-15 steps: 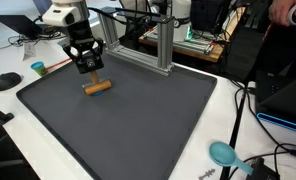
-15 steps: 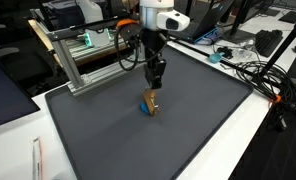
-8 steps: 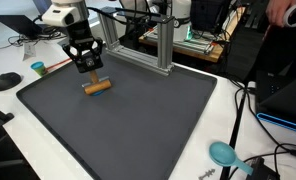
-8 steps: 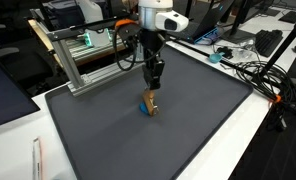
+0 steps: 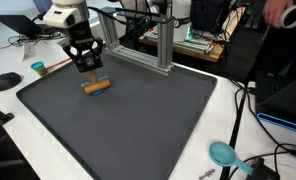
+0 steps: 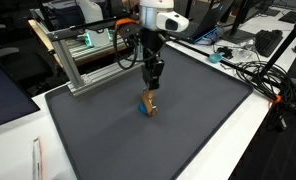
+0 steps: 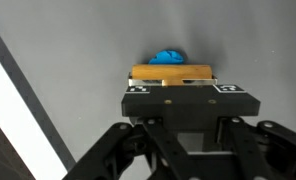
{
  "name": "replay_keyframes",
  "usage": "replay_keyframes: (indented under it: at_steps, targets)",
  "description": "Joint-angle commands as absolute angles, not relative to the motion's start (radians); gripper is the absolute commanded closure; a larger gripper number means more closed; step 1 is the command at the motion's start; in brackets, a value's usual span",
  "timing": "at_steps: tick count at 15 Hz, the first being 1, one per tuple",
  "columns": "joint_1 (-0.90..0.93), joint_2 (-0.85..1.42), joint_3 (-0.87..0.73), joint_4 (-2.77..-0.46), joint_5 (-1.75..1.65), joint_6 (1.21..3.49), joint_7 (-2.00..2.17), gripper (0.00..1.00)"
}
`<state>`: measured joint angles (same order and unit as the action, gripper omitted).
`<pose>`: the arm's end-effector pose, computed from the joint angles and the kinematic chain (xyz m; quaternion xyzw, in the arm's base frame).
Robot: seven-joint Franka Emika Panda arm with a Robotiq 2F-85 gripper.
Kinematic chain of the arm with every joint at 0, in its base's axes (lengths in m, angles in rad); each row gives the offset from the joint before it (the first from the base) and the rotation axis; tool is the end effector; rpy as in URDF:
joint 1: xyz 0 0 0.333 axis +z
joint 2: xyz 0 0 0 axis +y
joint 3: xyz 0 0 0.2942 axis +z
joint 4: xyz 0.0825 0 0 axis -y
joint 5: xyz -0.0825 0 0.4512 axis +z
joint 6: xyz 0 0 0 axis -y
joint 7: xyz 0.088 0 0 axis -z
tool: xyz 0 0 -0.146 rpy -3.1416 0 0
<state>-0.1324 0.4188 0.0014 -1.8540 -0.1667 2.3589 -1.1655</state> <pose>0.6866 -0.0973 0.2024 0.8375 0.5413 -0.0026 0.0745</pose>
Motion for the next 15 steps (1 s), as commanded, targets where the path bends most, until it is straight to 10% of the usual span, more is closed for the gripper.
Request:
replay_keyframes:
  at_steps: [1, 15]
  targets:
    - [-0.127, 0.510, -0.037, -1.836, -0.237, 2.367, -1.142, 0.78]
    - [-0.128, 0.511, -0.052, -1.837, -0.284, 2.354, -1.139, 0.78]
